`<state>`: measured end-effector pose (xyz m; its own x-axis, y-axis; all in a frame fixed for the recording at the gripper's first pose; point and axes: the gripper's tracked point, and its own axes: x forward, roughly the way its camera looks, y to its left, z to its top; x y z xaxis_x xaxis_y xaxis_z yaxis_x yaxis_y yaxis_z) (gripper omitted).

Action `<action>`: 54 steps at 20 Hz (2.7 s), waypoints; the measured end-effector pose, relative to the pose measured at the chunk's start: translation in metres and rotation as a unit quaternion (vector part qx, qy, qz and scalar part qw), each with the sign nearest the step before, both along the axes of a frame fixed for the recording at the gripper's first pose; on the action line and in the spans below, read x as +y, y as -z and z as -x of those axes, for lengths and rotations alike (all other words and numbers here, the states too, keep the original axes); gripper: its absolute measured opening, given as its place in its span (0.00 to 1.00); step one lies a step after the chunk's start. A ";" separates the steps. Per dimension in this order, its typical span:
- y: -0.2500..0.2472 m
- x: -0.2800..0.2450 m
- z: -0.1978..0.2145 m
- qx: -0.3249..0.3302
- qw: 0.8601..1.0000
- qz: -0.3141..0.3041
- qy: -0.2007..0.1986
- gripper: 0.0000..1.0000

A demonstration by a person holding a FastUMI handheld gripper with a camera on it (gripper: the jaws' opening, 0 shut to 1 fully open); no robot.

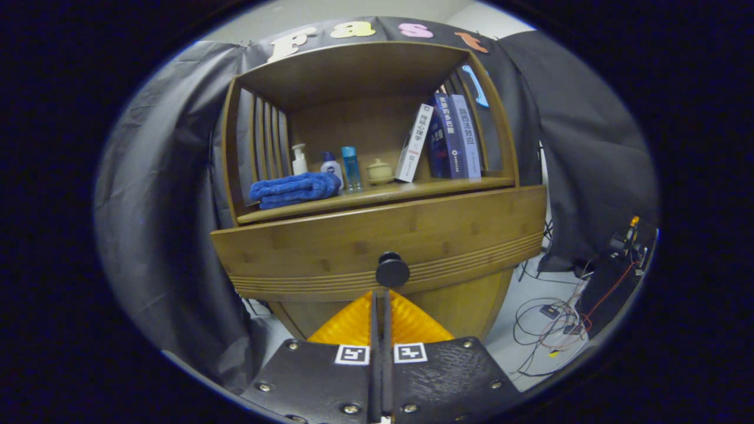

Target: Pull open the drawer, take out the items inside it, and place them on the countertop above the cabinet.

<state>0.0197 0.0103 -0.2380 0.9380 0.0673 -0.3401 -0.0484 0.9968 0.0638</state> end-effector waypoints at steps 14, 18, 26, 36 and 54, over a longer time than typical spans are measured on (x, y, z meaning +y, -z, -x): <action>0.008 0.004 -0.053 -0.004 1.000 0.010 -0.018 0.38; 0.006 0.002 -0.054 -0.012 1.000 -0.019 -0.002 0.32; 0.026 -0.018 -0.054 0.025 0.998 -0.011 0.059 0.64; 0.029 0.002 -0.086 0.025 1.000 0.008 0.013 0.53; 0.023 -0.013 0.010 0.042 0.997 0.020 0.054 0.34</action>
<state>0.0101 -0.0025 -0.2611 0.9072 -0.0468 -0.4182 0.0623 0.9978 0.0235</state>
